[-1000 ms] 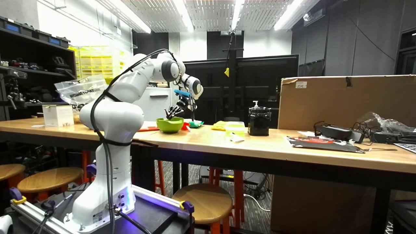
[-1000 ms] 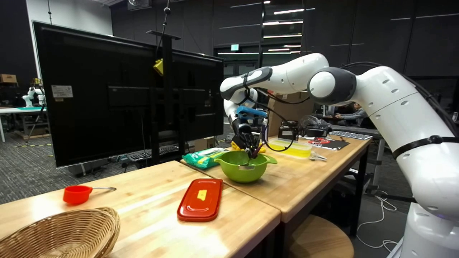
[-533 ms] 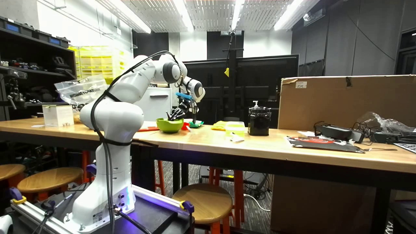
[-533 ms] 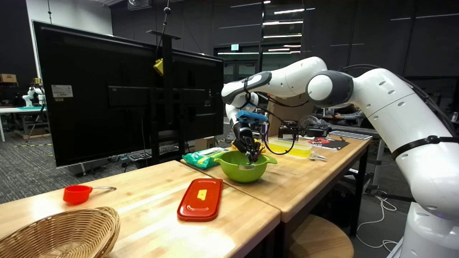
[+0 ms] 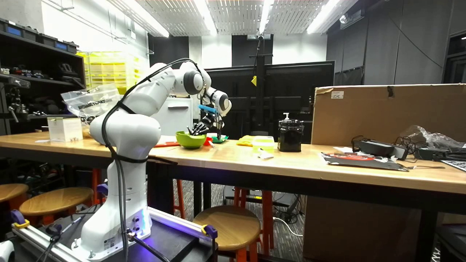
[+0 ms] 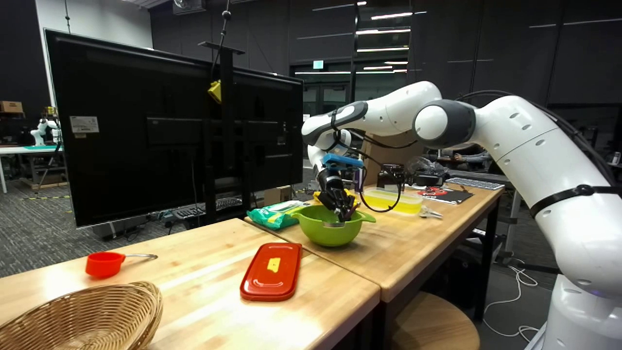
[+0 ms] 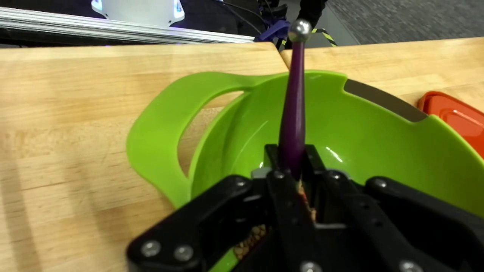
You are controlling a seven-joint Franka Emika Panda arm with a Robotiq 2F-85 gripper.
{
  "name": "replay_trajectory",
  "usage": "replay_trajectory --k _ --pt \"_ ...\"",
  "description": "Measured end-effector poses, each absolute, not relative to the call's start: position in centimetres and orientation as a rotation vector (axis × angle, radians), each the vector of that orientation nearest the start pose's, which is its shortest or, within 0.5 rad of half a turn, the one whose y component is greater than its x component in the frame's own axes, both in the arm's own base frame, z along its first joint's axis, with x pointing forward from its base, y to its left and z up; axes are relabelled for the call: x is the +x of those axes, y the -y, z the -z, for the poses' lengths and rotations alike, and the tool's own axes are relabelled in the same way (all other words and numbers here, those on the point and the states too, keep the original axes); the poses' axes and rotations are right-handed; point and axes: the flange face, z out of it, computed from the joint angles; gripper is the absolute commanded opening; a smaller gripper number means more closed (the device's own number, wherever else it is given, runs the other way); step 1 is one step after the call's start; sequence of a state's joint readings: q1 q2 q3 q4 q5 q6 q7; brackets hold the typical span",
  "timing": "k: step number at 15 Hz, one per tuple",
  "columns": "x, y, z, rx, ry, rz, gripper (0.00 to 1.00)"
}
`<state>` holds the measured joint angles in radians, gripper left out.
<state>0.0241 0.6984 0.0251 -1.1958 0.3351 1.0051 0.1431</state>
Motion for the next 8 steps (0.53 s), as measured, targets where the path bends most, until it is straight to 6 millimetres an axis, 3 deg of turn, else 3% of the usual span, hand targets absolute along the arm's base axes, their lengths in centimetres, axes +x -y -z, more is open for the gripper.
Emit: replay_trajectory --k 8 --pt "63.89 -7.76 -35.71 -2.588 -0.055 -1.311 0.04"
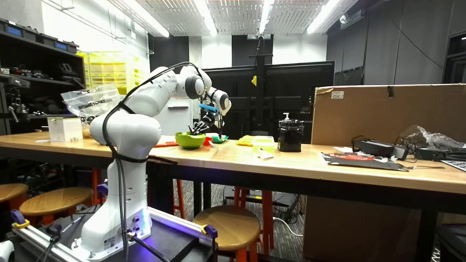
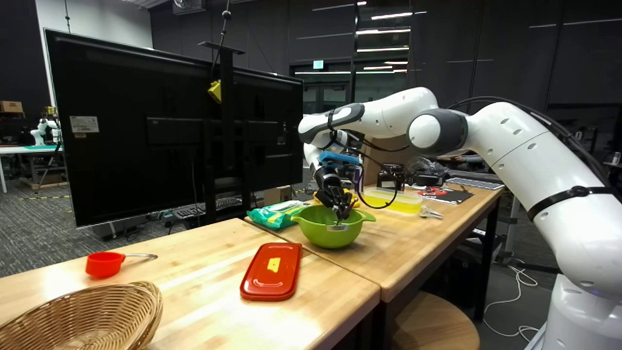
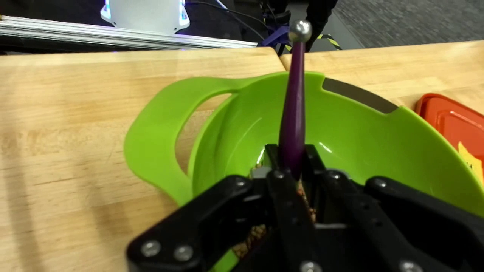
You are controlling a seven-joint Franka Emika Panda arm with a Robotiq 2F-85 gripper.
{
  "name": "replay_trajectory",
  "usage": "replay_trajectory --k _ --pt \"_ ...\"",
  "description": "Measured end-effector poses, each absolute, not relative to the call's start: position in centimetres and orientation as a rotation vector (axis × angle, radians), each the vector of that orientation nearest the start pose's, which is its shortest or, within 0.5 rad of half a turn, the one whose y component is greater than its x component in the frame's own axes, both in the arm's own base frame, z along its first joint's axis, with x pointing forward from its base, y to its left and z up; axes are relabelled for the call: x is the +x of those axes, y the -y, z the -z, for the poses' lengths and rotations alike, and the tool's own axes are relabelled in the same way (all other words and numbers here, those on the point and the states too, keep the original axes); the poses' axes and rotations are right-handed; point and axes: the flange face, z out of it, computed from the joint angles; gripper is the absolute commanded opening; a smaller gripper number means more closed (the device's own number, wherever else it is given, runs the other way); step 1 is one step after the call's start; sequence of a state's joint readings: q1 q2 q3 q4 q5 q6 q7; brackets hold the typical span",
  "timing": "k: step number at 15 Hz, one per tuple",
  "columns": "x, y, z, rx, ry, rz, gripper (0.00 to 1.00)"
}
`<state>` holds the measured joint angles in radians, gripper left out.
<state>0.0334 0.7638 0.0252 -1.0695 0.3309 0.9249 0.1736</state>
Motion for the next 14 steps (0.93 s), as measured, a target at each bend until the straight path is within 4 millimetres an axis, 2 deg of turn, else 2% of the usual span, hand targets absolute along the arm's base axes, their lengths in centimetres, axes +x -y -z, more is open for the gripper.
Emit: replay_trajectory --k 5,14 --pt "64.7 -9.0 -35.8 -2.601 -0.045 -1.333 0.04" --pt "65.4 -13.2 -36.0 -2.650 -0.015 -1.322 0.04"
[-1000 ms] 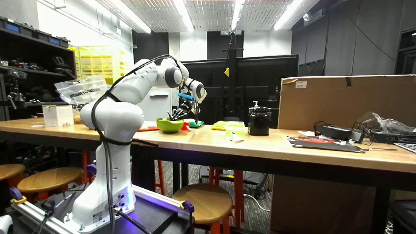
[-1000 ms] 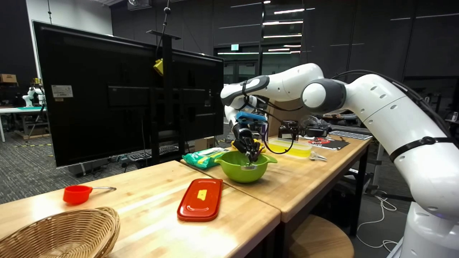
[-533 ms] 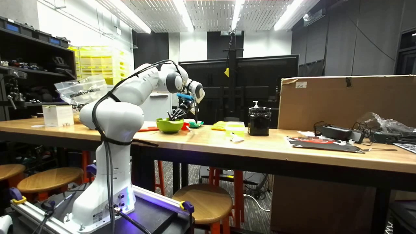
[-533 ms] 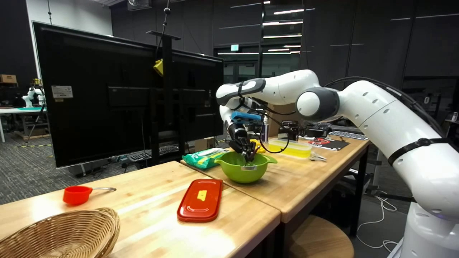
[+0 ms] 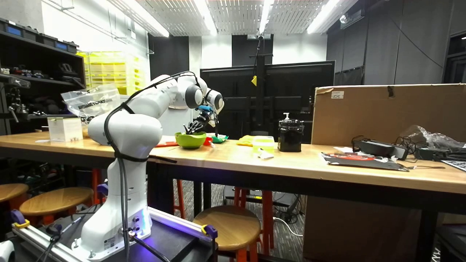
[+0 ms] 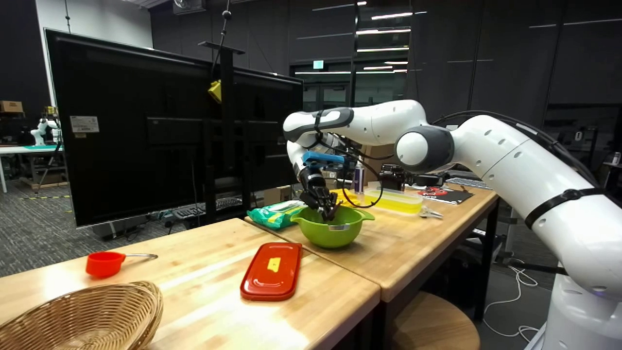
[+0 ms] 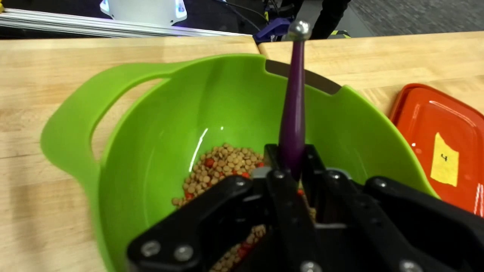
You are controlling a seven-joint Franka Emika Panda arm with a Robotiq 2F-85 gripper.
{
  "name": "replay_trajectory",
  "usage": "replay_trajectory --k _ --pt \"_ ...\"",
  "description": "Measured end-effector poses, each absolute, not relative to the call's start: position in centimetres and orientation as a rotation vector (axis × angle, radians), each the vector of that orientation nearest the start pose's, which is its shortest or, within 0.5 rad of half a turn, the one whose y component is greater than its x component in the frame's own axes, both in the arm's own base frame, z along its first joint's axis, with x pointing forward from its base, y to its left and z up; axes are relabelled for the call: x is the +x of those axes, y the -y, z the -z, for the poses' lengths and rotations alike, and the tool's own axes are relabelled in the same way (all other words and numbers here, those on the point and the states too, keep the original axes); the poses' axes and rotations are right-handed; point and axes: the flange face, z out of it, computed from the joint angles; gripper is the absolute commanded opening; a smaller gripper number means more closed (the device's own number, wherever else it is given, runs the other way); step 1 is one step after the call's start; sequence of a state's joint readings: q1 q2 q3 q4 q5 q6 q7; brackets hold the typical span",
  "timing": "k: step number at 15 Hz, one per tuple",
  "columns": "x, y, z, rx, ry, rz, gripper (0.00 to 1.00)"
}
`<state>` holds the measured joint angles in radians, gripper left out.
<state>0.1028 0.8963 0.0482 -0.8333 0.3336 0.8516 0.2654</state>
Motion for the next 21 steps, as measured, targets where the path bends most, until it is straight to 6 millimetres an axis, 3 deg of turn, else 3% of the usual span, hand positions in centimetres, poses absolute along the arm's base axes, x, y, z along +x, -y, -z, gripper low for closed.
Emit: replay_trajectory --k 10,21 --pt "65.2 -15.0 -37.0 -2.639 -0.142 -1.346 0.04" --pt "65.1 -15.5 -36.2 -2.586 -0.268 -1.343 0.04"
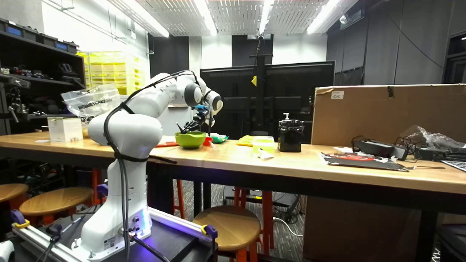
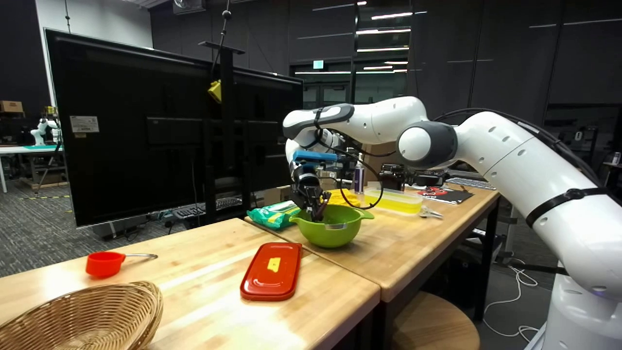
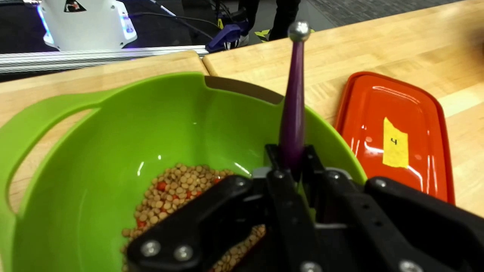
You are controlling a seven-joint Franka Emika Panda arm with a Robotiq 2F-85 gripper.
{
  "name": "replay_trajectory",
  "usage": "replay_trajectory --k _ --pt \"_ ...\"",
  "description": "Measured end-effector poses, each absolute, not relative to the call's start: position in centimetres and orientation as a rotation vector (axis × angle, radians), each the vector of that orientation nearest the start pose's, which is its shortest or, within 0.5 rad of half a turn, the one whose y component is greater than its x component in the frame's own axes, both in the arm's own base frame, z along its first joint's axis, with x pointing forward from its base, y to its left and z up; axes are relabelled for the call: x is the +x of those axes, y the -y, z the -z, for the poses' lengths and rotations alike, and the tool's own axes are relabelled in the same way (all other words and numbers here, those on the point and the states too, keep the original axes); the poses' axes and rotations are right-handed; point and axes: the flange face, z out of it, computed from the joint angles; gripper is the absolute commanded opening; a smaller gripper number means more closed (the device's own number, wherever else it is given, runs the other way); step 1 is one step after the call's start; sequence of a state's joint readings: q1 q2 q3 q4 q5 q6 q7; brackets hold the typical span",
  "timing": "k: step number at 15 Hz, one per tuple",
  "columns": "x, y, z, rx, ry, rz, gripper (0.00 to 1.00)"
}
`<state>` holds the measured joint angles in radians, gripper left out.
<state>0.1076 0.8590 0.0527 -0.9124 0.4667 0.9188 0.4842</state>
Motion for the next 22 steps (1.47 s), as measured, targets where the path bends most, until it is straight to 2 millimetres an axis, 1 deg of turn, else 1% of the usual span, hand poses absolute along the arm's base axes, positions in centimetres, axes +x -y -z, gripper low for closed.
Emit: replay_trajectory --k 6,10,17,22 --pt "64.3 -14.6 -36.4 -2.590 -0.340 -1.297 0.04" --pt "63.2 -13.4 -36.9 -2.589 -0.391 -1.281 0.04" --pt "60.4 -10.1 -38.0 -2.578 -0.447 -1.287 0.04" --pt "58.4 -8.6 -37.8 -2.551 -0.444 -1.320 0.04"
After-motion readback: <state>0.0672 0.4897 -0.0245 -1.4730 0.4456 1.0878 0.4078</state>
